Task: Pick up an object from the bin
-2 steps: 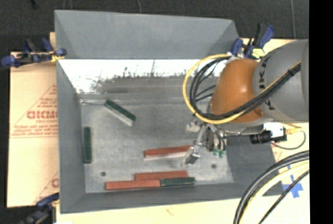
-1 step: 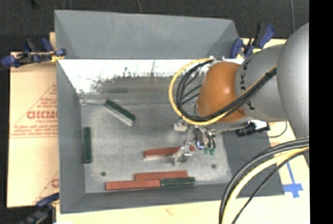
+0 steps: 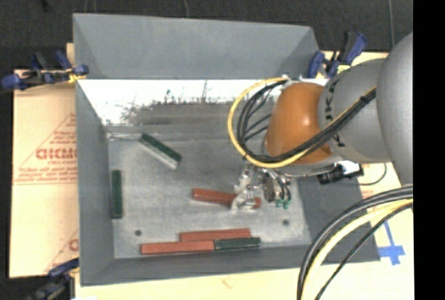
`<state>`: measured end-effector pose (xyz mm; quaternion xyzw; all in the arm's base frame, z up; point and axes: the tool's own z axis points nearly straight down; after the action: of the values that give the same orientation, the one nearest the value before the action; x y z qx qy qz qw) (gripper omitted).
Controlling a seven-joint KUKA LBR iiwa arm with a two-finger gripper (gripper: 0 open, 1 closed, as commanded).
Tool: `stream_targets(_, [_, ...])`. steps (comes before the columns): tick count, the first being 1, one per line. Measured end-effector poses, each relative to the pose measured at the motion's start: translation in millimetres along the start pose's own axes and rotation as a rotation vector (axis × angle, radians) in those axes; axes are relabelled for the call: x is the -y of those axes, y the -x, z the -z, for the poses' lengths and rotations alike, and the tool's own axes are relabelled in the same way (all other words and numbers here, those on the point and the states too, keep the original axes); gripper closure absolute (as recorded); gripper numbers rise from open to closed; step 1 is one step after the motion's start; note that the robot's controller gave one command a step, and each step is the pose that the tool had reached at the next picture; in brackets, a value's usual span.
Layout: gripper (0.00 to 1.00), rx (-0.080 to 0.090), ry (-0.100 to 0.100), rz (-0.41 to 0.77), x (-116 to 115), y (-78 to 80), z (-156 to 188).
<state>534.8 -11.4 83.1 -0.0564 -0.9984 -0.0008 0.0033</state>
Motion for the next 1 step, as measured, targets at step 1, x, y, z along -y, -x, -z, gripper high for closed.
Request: stream_targets(1, [1.0,0.0,0.0,0.0,0.0,0.1,0.0])
